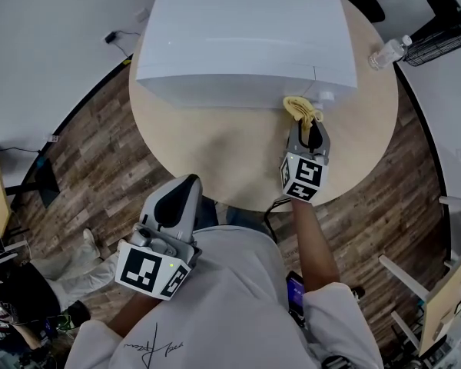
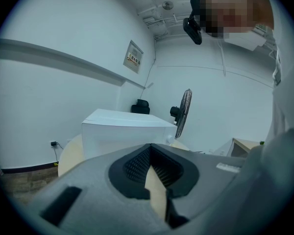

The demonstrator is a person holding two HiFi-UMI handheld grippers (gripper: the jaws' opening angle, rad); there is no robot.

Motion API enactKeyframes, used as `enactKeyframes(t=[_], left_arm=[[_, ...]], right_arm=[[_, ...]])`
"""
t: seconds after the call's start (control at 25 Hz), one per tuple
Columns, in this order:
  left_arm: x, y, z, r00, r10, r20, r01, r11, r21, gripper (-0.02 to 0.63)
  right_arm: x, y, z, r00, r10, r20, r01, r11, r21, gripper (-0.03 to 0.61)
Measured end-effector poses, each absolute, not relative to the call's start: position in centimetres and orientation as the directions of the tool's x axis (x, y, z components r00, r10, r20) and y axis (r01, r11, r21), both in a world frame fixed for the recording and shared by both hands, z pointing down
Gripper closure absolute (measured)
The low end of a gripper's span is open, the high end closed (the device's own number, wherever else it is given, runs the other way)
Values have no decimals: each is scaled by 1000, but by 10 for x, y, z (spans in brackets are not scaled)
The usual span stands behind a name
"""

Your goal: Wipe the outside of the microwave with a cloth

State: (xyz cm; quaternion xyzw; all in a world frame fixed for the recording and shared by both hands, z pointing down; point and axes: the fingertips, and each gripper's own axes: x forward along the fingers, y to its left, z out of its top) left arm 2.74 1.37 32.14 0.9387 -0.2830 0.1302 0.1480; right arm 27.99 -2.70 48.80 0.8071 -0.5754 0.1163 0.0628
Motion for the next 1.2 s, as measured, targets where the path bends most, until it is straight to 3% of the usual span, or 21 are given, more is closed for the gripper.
enactKeyframes(t=[0.52, 0.92, 1.2], left_arm=[[26, 16, 323, 809, -486, 331, -564, -799, 206, 621], [24, 18, 326, 814, -477, 333, -558, -800, 220, 621], [22, 20, 329, 817, -467, 339, -551, -805, 218, 621]], right_arm=[[297, -11, 488, 364, -895, 259, -913, -398, -91, 454], [306, 6, 485, 389, -885, 255, -865, -447, -230, 453], [331, 36, 483, 496, -832, 250, -804, -549, -229, 454]])
